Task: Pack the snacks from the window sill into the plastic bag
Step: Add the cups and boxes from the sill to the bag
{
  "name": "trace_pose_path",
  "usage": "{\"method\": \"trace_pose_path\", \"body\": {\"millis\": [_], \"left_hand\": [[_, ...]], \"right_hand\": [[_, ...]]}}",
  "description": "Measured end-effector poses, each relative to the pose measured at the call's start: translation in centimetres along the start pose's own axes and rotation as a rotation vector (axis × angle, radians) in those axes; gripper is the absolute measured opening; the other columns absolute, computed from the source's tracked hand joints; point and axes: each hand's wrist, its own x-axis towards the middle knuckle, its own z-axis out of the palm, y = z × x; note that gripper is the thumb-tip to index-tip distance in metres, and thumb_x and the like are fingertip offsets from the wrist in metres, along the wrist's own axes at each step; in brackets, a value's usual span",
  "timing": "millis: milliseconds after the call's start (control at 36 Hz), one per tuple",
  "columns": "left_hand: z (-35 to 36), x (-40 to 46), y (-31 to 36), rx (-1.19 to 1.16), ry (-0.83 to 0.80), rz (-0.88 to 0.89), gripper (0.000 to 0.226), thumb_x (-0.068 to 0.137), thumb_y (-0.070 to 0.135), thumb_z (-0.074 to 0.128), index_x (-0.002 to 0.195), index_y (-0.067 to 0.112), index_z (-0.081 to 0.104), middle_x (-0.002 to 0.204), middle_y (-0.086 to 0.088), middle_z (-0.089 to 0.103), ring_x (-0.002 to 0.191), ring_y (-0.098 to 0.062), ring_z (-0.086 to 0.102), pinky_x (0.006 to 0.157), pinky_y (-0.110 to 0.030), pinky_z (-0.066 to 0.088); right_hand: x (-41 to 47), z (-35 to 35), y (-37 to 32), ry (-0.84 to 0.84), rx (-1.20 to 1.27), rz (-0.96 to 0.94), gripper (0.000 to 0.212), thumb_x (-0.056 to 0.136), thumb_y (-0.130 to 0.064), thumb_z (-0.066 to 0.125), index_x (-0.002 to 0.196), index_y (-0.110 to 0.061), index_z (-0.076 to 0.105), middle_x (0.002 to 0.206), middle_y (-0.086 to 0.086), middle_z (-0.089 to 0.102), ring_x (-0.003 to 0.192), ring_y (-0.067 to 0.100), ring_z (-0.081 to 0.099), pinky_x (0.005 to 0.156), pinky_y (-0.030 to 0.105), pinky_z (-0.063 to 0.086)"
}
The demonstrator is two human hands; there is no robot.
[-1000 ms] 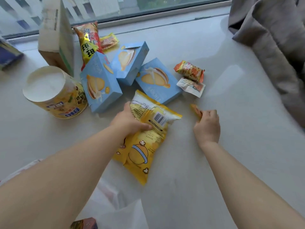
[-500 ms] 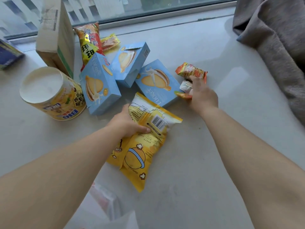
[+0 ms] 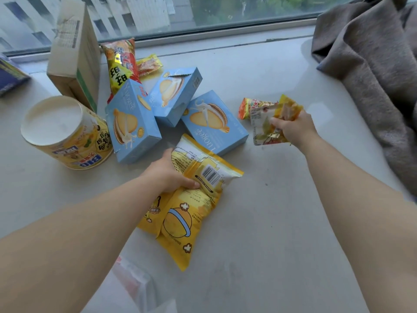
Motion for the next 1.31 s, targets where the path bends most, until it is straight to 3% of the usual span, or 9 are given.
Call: {"method": "trace_pose_path", "body": {"millis": [167, 306, 444, 639, 806, 944, 1083, 1139, 1306], "left_hand": [[0.0, 0.3, -0.1, 0.027, 0.001, -0.006, 0.127, 0.052, 0.05, 0.087, 0.149, 0.03, 0.009, 0.138, -0.004, 0.05, 0.124, -0.028, 0.049, 0.099, -0.04, 0.043], [0.2, 0.6, -0.3, 0.052, 0.011, -0.008, 0.126, 0.051, 0.053, 0.087, 0.148, 0.033, 0.01, 0.135, -0.003, 0.052, 0.121, -0.027, 0.051, 0.098, -0.039, 0.046], [0.1, 0.9, -0.3, 0.076, 0.035, -0.017, 0.123, 0.052, 0.053, 0.086, 0.147, 0.03, 0.013, 0.135, -0.003, 0.051, 0.122, -0.027, 0.051, 0.097, -0.04, 0.046], [-0.1, -0.1, 0.6, 0.119, 0.083, -0.106, 0.11, 0.057, 0.054, 0.084, 0.14, 0.01, 0.028, 0.135, -0.012, 0.047, 0.124, -0.032, 0.047, 0.092, -0.038, 0.046], [0.0, -3.1, 0.3, -0.039, 0.204, -0.125, 0.095, 0.064, 0.049, 0.082, 0.133, 0.007, 0.033, 0.132, -0.014, 0.048, 0.122, -0.031, 0.048, 0.087, -0.036, 0.044], [-1.3, -7.0, 0.4, -0.222, 0.335, -0.058, 0.084, 0.066, 0.047, 0.082, 0.127, 0.011, 0.037, 0.127, -0.009, 0.052, 0.117, -0.029, 0.05, 0.08, -0.033, 0.041], [-4.9, -12.4, 0.1, -0.442, 0.48, 0.127, 0.085, 0.061, 0.046, 0.085, 0.125, 0.015, 0.038, 0.126, -0.004, 0.056, 0.117, -0.026, 0.053, 0.094, -0.037, 0.045], [-6.6, -15.2, -0.4, -0.482, 0.556, 0.218, 0.085, 0.06, 0.046, 0.086, 0.124, 0.016, 0.039, 0.123, -0.001, 0.057, 0.113, -0.023, 0.055, 0.091, -0.036, 0.045], [-10.8, -24.1, -4.4, -0.559, 0.687, 0.332, 0.078, 0.062, 0.043, 0.085, 0.121, 0.017, 0.042, 0.106, 0.008, 0.056, 0.098, -0.016, 0.057, 0.079, -0.029, 0.046]], "right_hand": [[2.3, 1.9, -3.7, -0.19, -0.573, -0.286, 0.051, 0.08, -0.039, 0.064, 0.121, -0.009, 0.054, 0.134, 0.008, 0.035, 0.126, 0.025, 0.034, 0.101, 0.039, 0.037], [4.4, 3.7, -4.4, -0.327, -0.661, -0.22, 0.1, 0.071, -0.046, 0.075, 0.147, -0.015, 0.017, 0.148, 0.008, 0.02, 0.134, 0.032, 0.033, 0.107, 0.047, 0.035], [4.7, 4.9, -4.1, -0.17, -0.825, -0.168, 0.091, 0.071, -0.051, 0.074, 0.139, -0.009, 0.031, 0.139, 0.014, 0.036, 0.131, 0.031, 0.033, 0.103, 0.045, 0.033], [0.2, 6.1, -2.5, 0.045, -0.545, 0.107, 0.053, 0.078, -0.028, 0.067, 0.123, -0.006, 0.048, 0.127, 0.013, 0.054, 0.121, 0.031, 0.047, 0.093, 0.035, 0.042], [-5.9, 2.3, 0.1, 0.112, -0.196, 0.338, 0.063, 0.06, -0.043, 0.075, 0.111, -0.011, 0.054, 0.112, 0.009, 0.063, 0.106, 0.032, 0.058, 0.086, 0.041, 0.052], [-11.9, -0.6, -2.1, 0.156, -0.06, 0.217, 0.053, 0.07, -0.034, 0.072, 0.11, -0.009, 0.047, 0.11, 0.008, 0.06, 0.104, 0.032, 0.057, 0.08, 0.037, 0.048], [-19.5, -2.4, -7.1, 0.078, 0.114, 0.009, 0.042, 0.074, -0.027, 0.072, 0.105, -0.011, 0.048, 0.086, -0.003, 0.052, 0.058, 0.009, 0.049, 0.065, 0.032, 0.048], [-22.6, -2.7, -9.1, 0.047, 0.212, -0.05, 0.043, 0.071, -0.028, 0.075, 0.102, -0.012, 0.049, 0.079, -0.008, 0.05, 0.059, 0.008, 0.052, 0.063, 0.038, 0.056], [-31.1, -2.3, -13.9, -0.066, 0.337, -0.249, 0.041, 0.072, -0.02, 0.076, 0.105, -0.017, 0.052, 0.092, -0.004, 0.059, 0.073, 0.005, 0.058, 0.048, 0.016, 0.045]]}}
